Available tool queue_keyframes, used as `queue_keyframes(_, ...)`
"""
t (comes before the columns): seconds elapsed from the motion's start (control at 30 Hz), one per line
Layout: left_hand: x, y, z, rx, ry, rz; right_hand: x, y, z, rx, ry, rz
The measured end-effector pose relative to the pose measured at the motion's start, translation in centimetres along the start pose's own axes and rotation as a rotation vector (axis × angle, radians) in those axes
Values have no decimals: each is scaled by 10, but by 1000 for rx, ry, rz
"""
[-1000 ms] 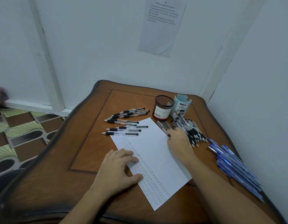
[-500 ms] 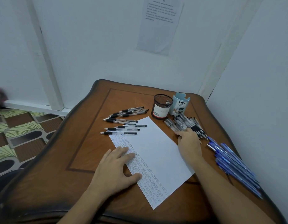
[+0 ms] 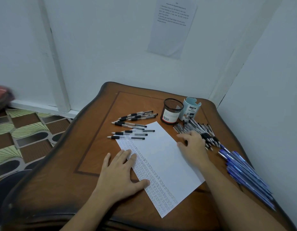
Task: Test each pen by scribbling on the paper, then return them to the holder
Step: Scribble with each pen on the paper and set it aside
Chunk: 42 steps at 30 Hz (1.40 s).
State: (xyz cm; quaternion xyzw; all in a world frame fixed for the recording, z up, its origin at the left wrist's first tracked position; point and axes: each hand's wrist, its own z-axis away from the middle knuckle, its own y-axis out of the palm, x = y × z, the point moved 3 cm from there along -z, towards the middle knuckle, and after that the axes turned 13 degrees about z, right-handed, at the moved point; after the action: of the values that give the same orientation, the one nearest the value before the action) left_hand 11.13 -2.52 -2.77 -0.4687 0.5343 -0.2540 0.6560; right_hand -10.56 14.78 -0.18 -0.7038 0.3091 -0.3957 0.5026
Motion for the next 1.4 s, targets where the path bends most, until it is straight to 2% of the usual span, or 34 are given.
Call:
queue_keyframes(0.17, 1, -2, 1, -24, -1, 3, 67, 16, -8, 120, -207, -129)
queue_keyframes(0.27, 3, 0, 1, -14, 17, 4, 103, 26, -12, 195, -233, -212)
queue_keyframes(0.33, 5, 1, 2, -9, 21, 11, 113, 30, -15, 213, -238, -183)
queue_keyframes(0.77, -4, 1, 9, 84, 15, 32, 93, 32, -12, 124, -322, -30)
queue_keyframes(0.97, -6, -1, 14, 91, 18, 40, 102, 38, -34, 48, -283, -19)
queue_keyframes(1.13, -7, 0, 16, 86, 30, 50, 105, 43, -60, 80, -226, -12)
queue_keyframes(1.4, -22, 5, 28, 97, 103, 41, 90, 30, -54, 197, -183, -223)
